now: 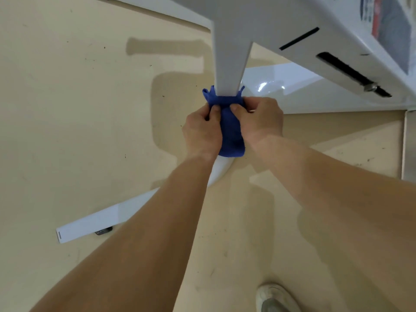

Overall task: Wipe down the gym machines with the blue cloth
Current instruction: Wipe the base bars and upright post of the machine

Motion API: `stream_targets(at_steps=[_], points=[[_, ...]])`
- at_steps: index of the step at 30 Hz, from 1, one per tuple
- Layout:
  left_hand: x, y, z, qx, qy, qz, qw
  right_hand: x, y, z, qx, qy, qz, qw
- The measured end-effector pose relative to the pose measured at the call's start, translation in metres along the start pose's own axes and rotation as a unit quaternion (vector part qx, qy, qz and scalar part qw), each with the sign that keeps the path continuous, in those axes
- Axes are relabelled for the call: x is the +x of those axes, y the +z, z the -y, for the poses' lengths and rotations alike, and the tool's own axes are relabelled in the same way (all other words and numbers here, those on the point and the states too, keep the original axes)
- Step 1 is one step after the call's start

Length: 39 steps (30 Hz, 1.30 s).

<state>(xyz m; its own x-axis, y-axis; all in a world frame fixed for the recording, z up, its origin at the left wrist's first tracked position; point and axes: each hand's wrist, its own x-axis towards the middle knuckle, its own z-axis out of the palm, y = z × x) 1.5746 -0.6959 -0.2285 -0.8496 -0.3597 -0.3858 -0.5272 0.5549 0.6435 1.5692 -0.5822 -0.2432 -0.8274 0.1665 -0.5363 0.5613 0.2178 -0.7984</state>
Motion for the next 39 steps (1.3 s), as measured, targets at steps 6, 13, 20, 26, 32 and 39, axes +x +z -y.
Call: stream_targets(at_steps=[6, 13, 20, 26, 32, 39], points=[[-0.023, -0.005, 0.026, 0.039, 0.013, 0.002, 0.999, -0.026, 0.024, -0.023, -0.043, -0.012, -0.037, 0.998], [-0.047, -0.033, 0.051, 0.174, 0.057, 0.081, 0.98, -0.099, 0.029, -0.057, 0.069, 0.058, 0.057, 0.994], [-0.026, -0.029, 0.044, 0.131, 0.049, 0.124, 0.982, -0.064, 0.032, -0.051, 0.038, 0.067, 0.003, 0.997], [-0.021, -0.038, 0.06, 0.213, 0.008, 0.159, 0.964, -0.101, 0.027, -0.042, 0.059, 0.023, 0.052, 0.997], [-0.032, -0.036, 0.053, 0.156, -0.016, 0.149, 0.976, -0.098, 0.029, -0.035, 0.022, 0.013, 0.045, 0.999], [-0.075, -0.035, 0.051, 0.201, 0.136, 0.06, 0.968, -0.08, 0.036, -0.055, 0.043, 0.047, 0.055, 0.996]])
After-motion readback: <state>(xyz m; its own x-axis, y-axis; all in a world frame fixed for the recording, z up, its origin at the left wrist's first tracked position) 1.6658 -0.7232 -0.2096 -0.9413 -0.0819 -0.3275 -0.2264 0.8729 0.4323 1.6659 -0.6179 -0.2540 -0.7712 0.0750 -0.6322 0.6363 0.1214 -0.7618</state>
